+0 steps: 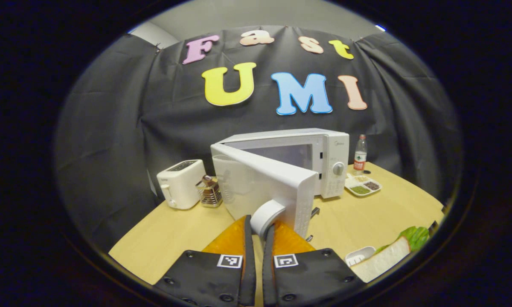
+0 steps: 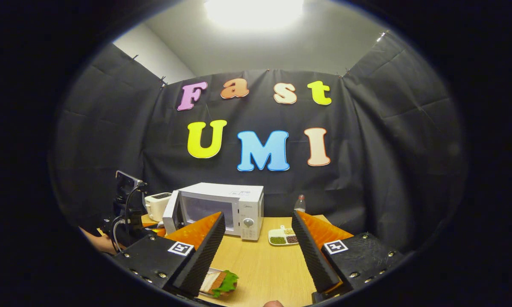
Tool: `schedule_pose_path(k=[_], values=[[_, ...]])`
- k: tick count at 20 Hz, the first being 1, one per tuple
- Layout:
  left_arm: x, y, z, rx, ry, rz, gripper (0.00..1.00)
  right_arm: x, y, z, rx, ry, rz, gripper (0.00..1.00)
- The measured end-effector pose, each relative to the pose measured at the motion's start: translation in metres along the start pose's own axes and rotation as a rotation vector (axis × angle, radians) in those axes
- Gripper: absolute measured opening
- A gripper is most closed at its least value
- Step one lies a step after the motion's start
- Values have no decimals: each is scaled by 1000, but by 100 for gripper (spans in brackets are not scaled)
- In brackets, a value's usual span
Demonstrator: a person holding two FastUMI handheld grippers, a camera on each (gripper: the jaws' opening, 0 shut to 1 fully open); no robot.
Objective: Open the microwave oven with the left hand, put the food in, and close the microwave oven.
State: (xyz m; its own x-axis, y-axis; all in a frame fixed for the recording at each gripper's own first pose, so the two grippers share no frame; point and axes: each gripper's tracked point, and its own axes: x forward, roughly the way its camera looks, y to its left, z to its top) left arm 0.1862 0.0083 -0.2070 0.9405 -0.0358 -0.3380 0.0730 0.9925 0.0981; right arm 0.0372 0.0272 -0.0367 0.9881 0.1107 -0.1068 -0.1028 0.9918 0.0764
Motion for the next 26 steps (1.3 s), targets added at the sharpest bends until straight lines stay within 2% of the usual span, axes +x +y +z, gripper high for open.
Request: schedule_pose_path(k=[1,6,9,10,14,16,18,21,24,25,26], values=[[-3,9,-1,-6,3,4,16,2,5,-3,1,5,5,95],[-14,53,-14,-24,24,4,12,18,42,2,1,-4,27,95],[-17,89,-22,-58,36,16,12,27,67,4,12,-9,28,95],[-18,98,-25,-71,42,11,15,29,75,4,13,-8,31,95],[-19,114,-30,-54,36,-25,9,37,98,-5,14,20,34,95],[-18,119,-30,-58,29,-30,10,41,104,-8,29,35,32,95],[-20,119,-35,-70,36,-37,17,46,105,-12,35,54,27,95],[-32,126,-34,-76,28,-11,23,51,103,-23,52,88,22,95],[-59,132,-10,-99,-29,23,29,59,92,-38,81,153,16,95],[-71,138,5,-104,-66,40,36,61,89,-45,90,180,16,95],[-79,142,19,-117,-101,48,48,63,84,-53,102,213,18,95]])
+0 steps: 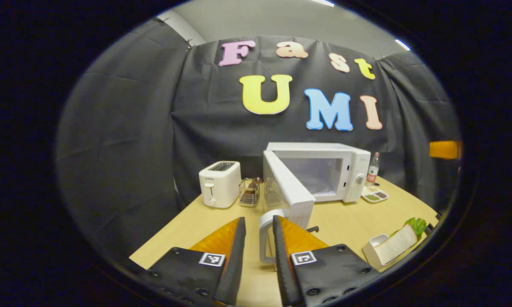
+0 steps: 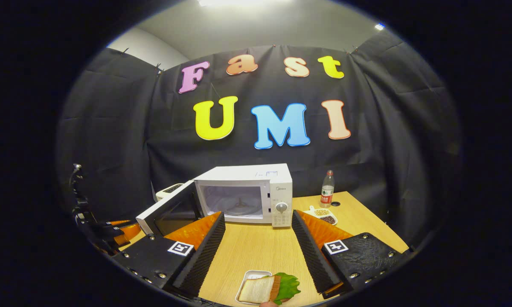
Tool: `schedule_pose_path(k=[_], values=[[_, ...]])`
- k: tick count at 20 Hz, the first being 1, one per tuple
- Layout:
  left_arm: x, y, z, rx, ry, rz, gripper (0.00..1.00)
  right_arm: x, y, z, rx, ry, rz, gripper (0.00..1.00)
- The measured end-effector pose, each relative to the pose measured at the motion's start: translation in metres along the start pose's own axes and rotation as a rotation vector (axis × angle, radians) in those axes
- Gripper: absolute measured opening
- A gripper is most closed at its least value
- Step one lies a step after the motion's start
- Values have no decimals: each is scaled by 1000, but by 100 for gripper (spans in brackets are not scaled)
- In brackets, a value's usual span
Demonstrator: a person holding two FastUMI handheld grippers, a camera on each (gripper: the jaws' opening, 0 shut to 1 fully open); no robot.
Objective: Open the microwave oven with the left hand, put the food in, and close the microwave oven.
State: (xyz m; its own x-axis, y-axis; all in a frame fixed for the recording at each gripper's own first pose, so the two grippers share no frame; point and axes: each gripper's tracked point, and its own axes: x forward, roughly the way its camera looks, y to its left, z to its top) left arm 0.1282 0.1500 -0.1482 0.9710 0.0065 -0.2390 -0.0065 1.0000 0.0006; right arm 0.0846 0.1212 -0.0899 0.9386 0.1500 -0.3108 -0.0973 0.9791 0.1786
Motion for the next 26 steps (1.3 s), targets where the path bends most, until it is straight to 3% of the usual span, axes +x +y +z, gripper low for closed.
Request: schedule_pose_path(k=[4,9,10,11,12,17,19,22,25,26], values=[[-34,11,59,-17,-133,59,94,13,-18,-38,79,154,16,96],[-54,4,100,-17,-204,77,97,19,-35,-95,189,363,36,96],[-58,3,105,-17,-216,83,97,20,-38,-105,204,399,43,92],[-62,5,110,-17,-231,96,97,20,-40,-116,220,432,51,99],[-66,5,113,-17,-243,103,97,19,-41,-127,240,468,63,98],[-79,9,110,5,-243,156,97,8,-36,-185,335,692,129,99],[-81,11,102,14,-224,181,94,0,-31,-204,393,778,162,98],[-93,11,97,12,-215,215,98,-11,-19,-222,512,891,206,96],[-107,11,89,26,-211,250,97,-22,-7,-225,640,970,272,77],[-110,11,86,36,-204,266,97,-18,0,-228,688,974,284,59]])
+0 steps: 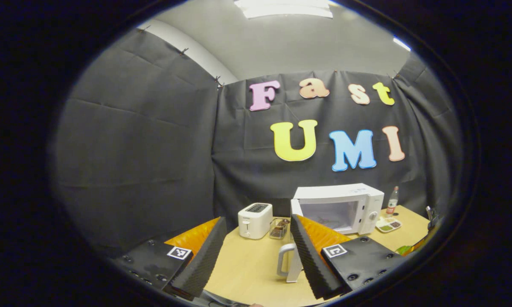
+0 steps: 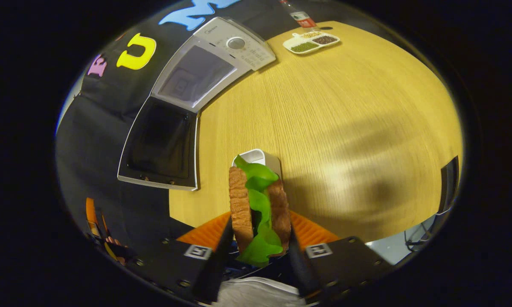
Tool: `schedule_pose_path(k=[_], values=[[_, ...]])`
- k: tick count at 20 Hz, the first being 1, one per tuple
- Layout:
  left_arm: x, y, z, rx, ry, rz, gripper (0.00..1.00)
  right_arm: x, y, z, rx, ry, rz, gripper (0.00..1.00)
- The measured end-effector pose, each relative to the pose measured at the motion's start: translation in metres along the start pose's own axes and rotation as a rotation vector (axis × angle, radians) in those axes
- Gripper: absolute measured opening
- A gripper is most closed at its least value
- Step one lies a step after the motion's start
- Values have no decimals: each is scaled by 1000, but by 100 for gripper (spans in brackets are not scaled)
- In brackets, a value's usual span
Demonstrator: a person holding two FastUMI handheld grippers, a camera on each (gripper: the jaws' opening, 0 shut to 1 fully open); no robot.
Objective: Open the microwave oven with the left hand, put the food in, and close the microwave oven.
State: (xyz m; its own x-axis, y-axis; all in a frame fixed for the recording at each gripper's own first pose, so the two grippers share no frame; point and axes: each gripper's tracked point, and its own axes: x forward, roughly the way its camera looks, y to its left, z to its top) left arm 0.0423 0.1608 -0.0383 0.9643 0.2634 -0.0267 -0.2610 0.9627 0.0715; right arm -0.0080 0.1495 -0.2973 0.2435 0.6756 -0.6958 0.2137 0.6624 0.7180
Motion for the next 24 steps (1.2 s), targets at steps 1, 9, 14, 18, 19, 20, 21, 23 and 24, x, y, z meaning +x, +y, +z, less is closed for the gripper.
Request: schedule_pose_path(k=[1,9,14,18,19,20,21,23,24], values=[[-3,1,-2,8,5,13,98,-5,1,-4,-2,15,12,41],[-12,-16,1,-2,-3,39,96,-41,32,30,-127,-97,84,40],[11,-29,-1,-20,-7,-5,96,-38,69,65,-166,-165,121,41],[44,-13,-3,-31,-10,-10,96,-19,99,97,-190,-254,119,41],[52,-10,-6,-37,-5,-13,96,-14,108,103,-191,-275,122,41],[59,-4,-6,-41,-8,-14,96,-6,118,110,-196,-293,125,40],[69,4,-6,-41,-10,-13,99,2,126,116,-199,-313,120,41],[86,18,-10,-37,-1,-10,96,20,143,131,-194,-353,120,41],[97,25,-12,-35,2,-9,99,29,151,138,-190,-371,123,41]])
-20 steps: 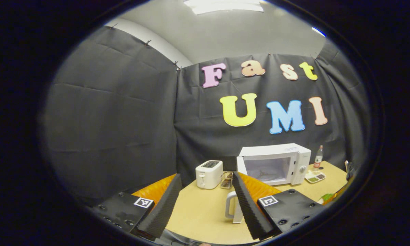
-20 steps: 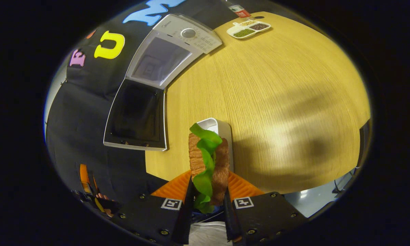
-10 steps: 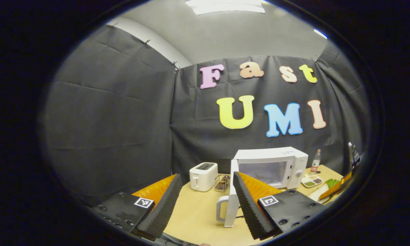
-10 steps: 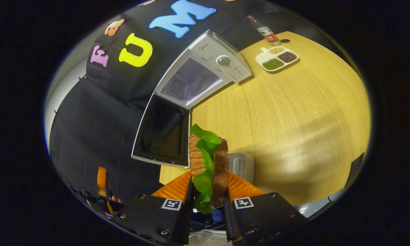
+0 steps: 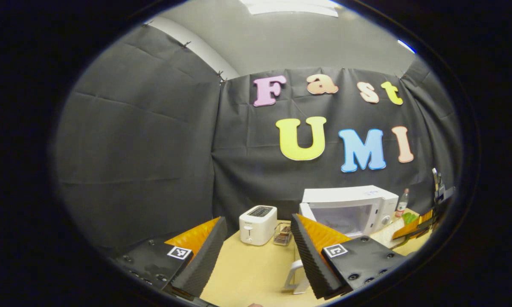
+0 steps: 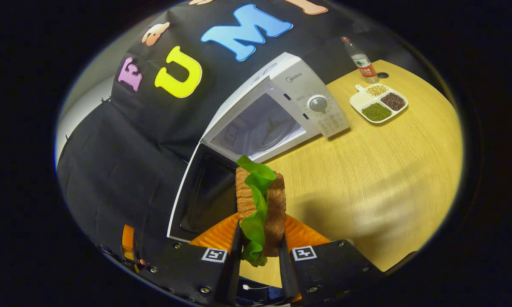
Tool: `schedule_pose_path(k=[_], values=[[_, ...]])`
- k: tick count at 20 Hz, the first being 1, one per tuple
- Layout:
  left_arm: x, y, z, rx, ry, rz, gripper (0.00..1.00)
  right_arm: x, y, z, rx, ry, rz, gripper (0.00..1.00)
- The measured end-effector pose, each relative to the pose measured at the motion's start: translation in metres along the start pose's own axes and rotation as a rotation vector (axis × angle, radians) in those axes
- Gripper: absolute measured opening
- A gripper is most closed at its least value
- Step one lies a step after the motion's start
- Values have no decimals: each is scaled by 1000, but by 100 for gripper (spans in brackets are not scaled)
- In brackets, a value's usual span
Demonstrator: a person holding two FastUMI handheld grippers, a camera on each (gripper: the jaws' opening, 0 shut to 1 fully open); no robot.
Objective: Open the microwave oven with the left hand, put the food in, and close the microwave oven.
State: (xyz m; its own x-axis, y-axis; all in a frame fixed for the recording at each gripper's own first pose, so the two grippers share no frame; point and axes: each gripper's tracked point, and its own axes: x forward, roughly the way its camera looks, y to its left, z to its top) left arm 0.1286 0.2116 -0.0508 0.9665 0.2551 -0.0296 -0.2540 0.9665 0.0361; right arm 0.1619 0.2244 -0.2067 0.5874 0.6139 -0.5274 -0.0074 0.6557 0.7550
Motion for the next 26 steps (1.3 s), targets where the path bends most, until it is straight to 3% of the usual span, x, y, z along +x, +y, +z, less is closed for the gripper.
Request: schedule_pose_path(k=[7,8,9,16,21,26], values=[[56,41,-23,-5,49,11,98,86,24,28,19,-103,-31,41],[64,43,-28,-6,60,6,94,97,28,32,8,-115,-33,40],[71,47,-33,-4,70,6,98,108,30,37,-2,-131,-34,41],[107,59,-51,11,114,-2,98,172,29,75,-16,-271,-67,40],[112,66,-60,14,140,14,98,216,20,103,54,-350,-61,41],[103,83,-76,52,209,40,96,250,6,117,43,-375,-86,41]])
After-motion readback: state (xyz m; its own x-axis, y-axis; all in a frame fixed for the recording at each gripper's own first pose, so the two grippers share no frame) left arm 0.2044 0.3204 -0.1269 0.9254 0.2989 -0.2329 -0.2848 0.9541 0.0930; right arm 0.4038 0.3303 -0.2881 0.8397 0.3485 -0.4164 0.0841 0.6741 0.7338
